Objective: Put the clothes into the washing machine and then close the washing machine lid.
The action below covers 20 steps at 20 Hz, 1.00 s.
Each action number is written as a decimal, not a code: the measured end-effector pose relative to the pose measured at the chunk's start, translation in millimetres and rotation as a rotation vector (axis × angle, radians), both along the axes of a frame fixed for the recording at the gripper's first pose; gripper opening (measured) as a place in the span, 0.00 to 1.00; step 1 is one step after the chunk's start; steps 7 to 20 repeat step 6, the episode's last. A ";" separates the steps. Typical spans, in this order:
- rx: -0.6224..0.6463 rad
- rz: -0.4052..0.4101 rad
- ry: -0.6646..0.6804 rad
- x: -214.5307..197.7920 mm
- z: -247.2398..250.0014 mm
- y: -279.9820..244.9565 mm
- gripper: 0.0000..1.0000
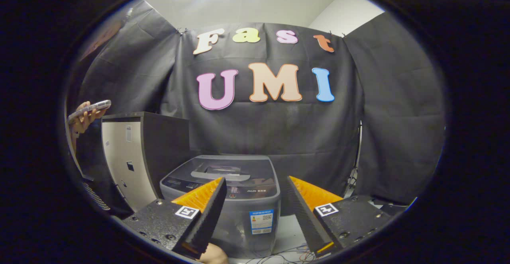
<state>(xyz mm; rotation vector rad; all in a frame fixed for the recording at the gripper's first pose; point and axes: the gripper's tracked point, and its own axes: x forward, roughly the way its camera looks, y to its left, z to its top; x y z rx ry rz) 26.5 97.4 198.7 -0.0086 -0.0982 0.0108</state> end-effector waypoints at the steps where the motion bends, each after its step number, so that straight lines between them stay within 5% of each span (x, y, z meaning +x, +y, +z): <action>1: -0.003 0.003 0.000 -1.5 -1.8 0.7 0.90; 20: -0.024 0.013 0.022 -3.7 -16.8 5.5 0.90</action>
